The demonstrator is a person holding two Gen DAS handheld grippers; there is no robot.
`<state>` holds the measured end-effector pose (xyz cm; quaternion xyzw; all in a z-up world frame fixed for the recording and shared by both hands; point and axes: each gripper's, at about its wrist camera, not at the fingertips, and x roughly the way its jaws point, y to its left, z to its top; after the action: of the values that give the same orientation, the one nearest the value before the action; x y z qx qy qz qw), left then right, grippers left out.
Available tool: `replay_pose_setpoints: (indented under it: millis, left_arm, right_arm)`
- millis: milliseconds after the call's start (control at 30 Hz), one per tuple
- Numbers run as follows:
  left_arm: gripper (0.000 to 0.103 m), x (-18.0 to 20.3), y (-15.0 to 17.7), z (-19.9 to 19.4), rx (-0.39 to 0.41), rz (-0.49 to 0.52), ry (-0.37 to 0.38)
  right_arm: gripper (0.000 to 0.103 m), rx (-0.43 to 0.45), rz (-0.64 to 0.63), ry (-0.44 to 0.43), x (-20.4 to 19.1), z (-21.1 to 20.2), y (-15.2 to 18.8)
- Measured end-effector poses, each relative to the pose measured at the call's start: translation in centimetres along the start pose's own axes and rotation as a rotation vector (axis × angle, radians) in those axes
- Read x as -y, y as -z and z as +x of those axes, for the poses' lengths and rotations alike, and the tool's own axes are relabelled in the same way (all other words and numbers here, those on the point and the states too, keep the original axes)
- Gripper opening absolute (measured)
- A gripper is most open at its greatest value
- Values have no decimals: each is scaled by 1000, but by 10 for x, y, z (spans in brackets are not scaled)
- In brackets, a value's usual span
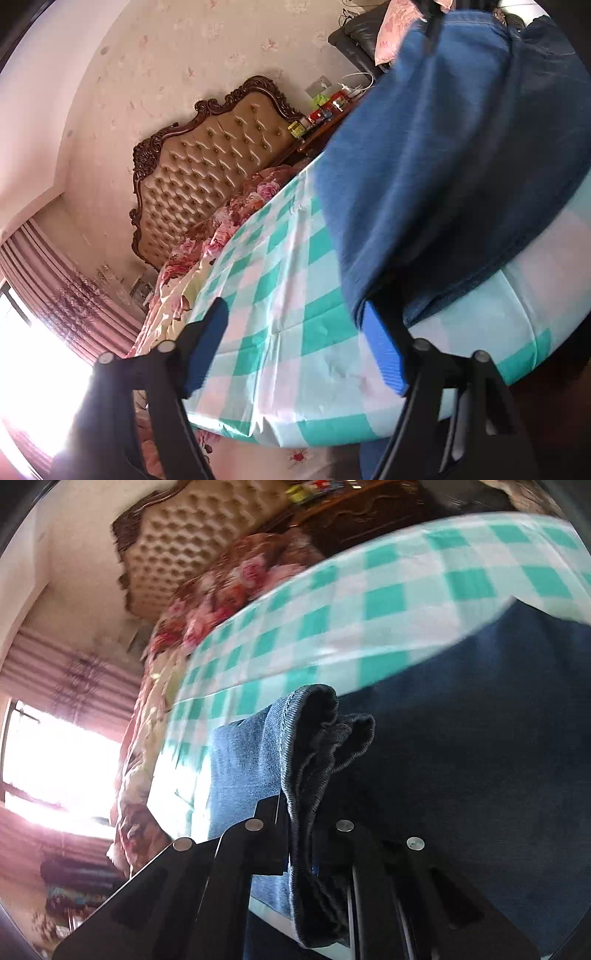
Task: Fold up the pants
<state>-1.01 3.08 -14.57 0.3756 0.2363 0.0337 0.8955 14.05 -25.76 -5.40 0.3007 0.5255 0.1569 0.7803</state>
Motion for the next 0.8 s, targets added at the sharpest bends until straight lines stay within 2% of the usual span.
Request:
replay_pose_setpoints:
  millis: [133, 333, 433, 533, 633, 700, 733, 800]
  left_arm:
    - [76, -3, 4, -2, -18, -35, 37]
    - [76, 1, 7, -8, -32, -46, 49]
    - [76, 1, 9, -16, -28, -67, 65]
    - [76, -3, 4, -22, -12, -115, 105]
    - [73, -4, -3, -27, 3, -146, 147]
    - [64, -1, -11, -31, 17, -152, 184]
    - [61, 1, -17, -35, 37, -152, 217]
    - [49, 11, -34, -48, 99, -133, 292]
  right_arm:
    - [10, -25, 35, 14, 26, 2, 10]
    - [10, 2, 93, 114, 62, 2, 9]
    - [12, -11, 23, 184, 55, 9, 13]
    - [29, -26, 22, 235, 59, 16, 14]
    - [36, -28, 45, 174, 68, 15, 12]
    - [36, -33, 50, 151, 72, 14, 12]
    - [36, -32, 55, 138, 74, 14, 11]
    - [36, -31, 62, 117, 76, 13, 10]
